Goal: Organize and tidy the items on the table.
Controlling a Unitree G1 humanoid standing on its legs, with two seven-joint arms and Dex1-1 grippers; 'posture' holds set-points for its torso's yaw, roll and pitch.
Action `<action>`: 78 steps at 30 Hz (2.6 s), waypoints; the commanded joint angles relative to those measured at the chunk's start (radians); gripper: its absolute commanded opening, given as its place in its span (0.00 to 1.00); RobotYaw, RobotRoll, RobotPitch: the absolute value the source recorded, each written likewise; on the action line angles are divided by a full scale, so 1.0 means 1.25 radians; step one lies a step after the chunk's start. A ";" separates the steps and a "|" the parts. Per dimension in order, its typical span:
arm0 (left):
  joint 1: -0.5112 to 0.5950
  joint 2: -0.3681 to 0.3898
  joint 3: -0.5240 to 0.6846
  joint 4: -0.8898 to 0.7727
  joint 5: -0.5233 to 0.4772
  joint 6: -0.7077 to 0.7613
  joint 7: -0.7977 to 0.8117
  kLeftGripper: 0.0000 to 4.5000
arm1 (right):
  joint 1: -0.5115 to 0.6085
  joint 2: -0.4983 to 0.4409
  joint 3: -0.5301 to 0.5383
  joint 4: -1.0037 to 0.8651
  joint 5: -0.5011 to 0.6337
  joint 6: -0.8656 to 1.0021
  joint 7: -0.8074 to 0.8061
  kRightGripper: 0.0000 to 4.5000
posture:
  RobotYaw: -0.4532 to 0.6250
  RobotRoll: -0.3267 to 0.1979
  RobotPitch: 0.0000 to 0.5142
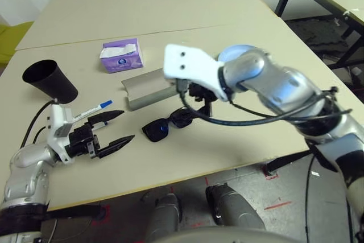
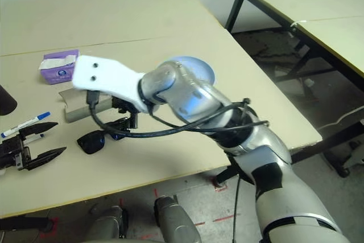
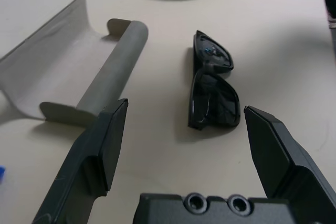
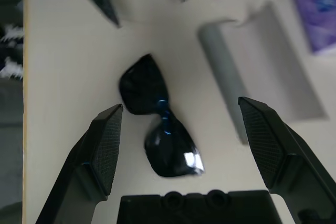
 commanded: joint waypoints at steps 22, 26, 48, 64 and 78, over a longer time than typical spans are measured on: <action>0.035 -0.007 0.004 -0.042 0.004 -0.011 0.027 1.00 | 0.042 0.144 0.113 0.332 -0.288 -0.253 0.067 0.99 | 0.34 0.62 0.27; 0.036 -0.006 0.004 -0.046 0.003 -0.009 0.031 1.00 | 0.050 0.172 0.088 0.326 -0.277 -0.226 0.078 0.99 | 0.34 0.62 0.28; 0.029 -0.009 -0.003 -0.081 -0.001 0.010 0.063 1.00 | 0.070 0.199 0.088 0.386 -0.367 -0.328 0.092 0.99 | 0.36 0.62 0.29; 0.029 -0.016 -0.004 -0.093 -0.001 0.015 0.070 1.00 | 0.088 0.192 0.082 0.388 -0.397 -0.349 0.121 0.99 | 0.37 0.62 0.29; 0.030 -0.024 -0.006 -0.089 0.000 0.007 0.068 1.00 | 0.100 0.179 0.074 0.380 -0.410 -0.341 0.144 0.91 | 0.36 0.62 0.28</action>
